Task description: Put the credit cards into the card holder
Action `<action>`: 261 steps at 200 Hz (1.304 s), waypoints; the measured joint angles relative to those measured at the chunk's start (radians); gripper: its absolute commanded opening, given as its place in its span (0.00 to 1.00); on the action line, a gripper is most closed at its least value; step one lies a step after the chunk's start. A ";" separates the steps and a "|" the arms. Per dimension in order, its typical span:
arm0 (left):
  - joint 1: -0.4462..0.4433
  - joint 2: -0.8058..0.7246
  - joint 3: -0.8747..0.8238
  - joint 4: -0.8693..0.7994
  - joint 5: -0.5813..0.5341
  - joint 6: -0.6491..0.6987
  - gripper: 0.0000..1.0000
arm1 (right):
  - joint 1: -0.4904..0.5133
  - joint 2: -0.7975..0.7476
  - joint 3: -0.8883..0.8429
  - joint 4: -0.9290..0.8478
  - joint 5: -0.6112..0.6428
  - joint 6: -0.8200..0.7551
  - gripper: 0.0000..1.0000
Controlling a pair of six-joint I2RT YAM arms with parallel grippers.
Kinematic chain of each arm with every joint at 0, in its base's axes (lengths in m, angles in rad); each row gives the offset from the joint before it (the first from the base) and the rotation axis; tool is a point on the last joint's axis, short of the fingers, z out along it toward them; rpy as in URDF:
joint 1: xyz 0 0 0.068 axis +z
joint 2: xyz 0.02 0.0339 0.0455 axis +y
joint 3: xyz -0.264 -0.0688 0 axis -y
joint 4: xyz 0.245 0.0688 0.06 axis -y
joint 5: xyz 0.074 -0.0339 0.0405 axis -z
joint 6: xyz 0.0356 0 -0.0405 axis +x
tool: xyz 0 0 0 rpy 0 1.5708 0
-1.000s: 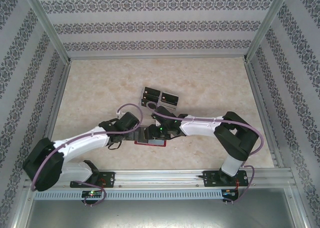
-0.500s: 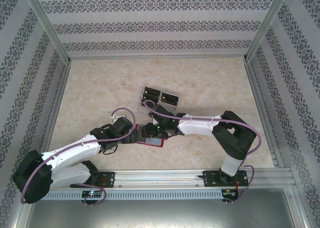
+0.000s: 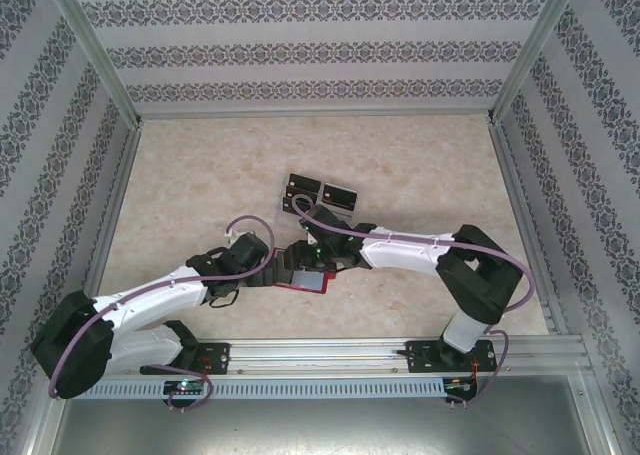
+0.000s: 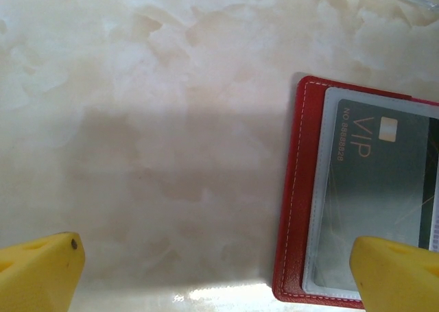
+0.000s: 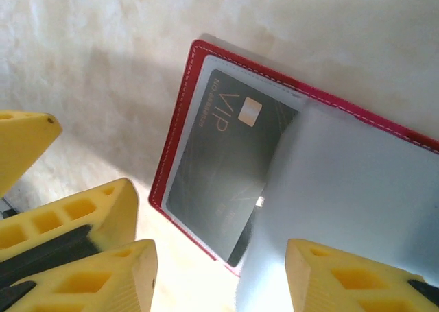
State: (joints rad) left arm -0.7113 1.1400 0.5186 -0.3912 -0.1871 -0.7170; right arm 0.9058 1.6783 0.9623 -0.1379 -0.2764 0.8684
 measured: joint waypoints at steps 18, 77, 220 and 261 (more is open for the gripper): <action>0.000 0.002 0.000 0.008 0.003 0.000 1.00 | 0.000 -0.027 -0.002 -0.019 0.029 0.000 0.54; 0.000 0.011 0.000 0.015 0.003 0.000 1.00 | 0.000 -0.055 -0.040 -0.092 0.108 0.000 0.55; 0.000 0.011 0.000 0.019 0.003 0.000 1.00 | -0.001 -0.018 -0.058 -0.101 0.130 0.014 0.55; 0.000 0.015 0.000 0.020 0.003 0.000 1.00 | -0.007 -0.004 -0.063 -0.098 0.130 0.020 0.55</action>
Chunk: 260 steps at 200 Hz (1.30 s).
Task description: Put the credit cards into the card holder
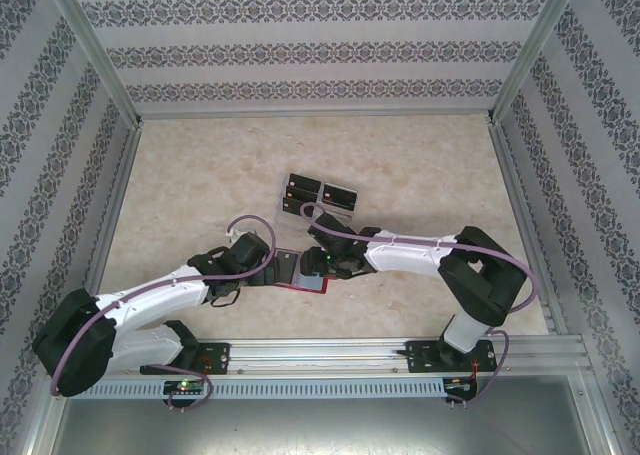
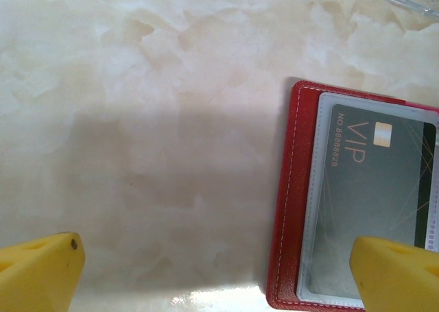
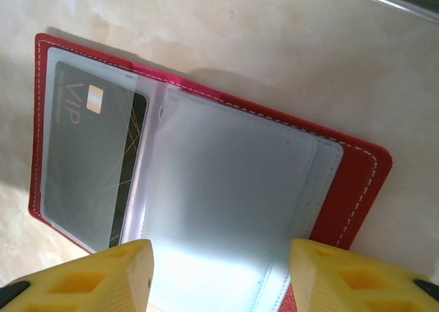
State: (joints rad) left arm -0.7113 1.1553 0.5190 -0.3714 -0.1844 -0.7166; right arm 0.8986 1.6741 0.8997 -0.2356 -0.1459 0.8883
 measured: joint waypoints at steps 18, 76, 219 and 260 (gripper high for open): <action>0.000 0.007 0.000 0.005 0.000 0.000 1.00 | 0.000 0.013 0.000 0.014 -0.005 0.000 0.55; 0.000 0.009 0.000 0.010 0.000 0.000 1.00 | 0.000 0.029 0.003 0.069 -0.052 -0.001 0.54; 0.000 -0.073 -0.019 0.009 -0.024 -0.004 1.00 | 0.002 0.077 0.092 0.122 -0.134 0.008 0.54; 0.000 -0.196 -0.021 -0.047 -0.089 -0.027 1.00 | 0.014 0.125 0.172 0.117 -0.154 0.007 0.54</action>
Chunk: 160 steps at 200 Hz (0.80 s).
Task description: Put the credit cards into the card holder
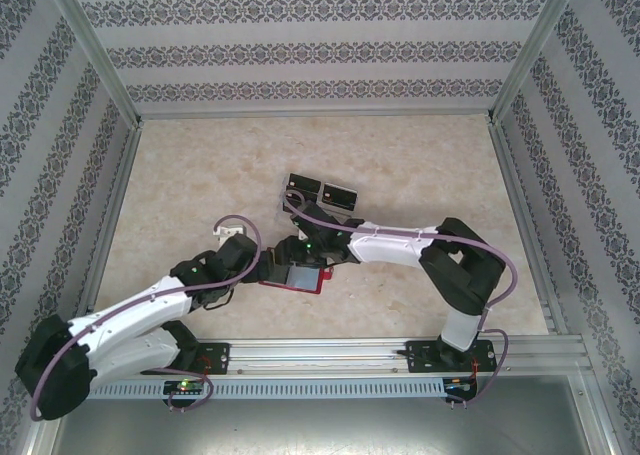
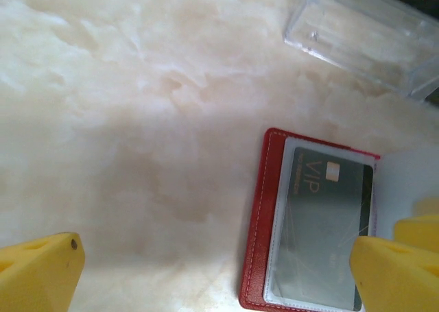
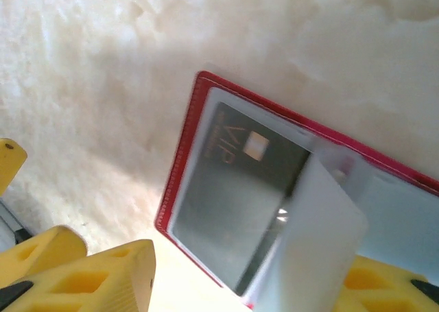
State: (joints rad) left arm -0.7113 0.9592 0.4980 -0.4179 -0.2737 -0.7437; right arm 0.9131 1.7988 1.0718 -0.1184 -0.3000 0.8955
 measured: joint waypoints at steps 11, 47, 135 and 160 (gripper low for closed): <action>0.000 -0.039 -0.002 -0.025 -0.019 -0.005 1.00 | 0.005 0.022 0.033 -0.005 -0.008 0.000 0.54; 0.000 -0.135 -0.002 -0.100 -0.070 -0.015 1.00 | 0.013 0.124 0.163 -0.023 -0.040 -0.001 0.54; 0.000 -0.043 0.003 -0.133 -0.064 -0.013 1.00 | -0.086 -0.075 0.163 -0.158 -0.022 -0.087 0.54; 0.000 0.106 0.045 -0.098 -0.032 0.006 1.00 | -0.168 -0.201 0.171 -0.280 0.042 -0.217 0.53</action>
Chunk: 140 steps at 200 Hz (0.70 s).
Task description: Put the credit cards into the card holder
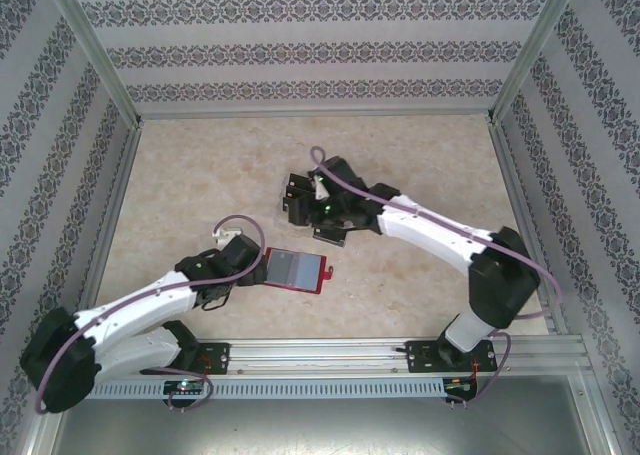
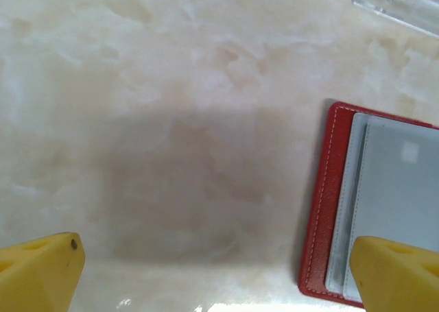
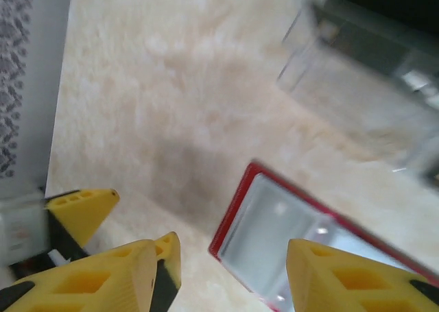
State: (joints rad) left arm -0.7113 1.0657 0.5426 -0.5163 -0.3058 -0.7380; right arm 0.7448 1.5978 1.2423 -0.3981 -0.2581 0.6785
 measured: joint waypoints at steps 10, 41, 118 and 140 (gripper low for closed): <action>0.000 0.057 0.022 0.018 0.011 0.008 1.00 | -0.019 -0.016 0.014 -0.058 0.038 -0.069 0.53; 0.000 0.180 0.084 0.058 0.025 0.035 1.00 | -0.015 -0.013 0.041 -0.211 0.146 -0.253 0.51; 0.000 0.253 0.108 0.085 0.029 0.053 1.00 | 0.018 0.120 0.181 -0.397 0.328 -0.584 0.34; 0.000 0.253 0.108 0.085 0.029 0.053 1.00 | 0.044 0.181 0.213 -0.422 0.378 -0.632 0.33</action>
State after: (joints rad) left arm -0.7113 1.3186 0.6506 -0.4313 -0.2771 -0.6846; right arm 0.7891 1.7786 1.4555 -0.8204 0.1196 0.0463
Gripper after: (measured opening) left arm 0.999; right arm 0.333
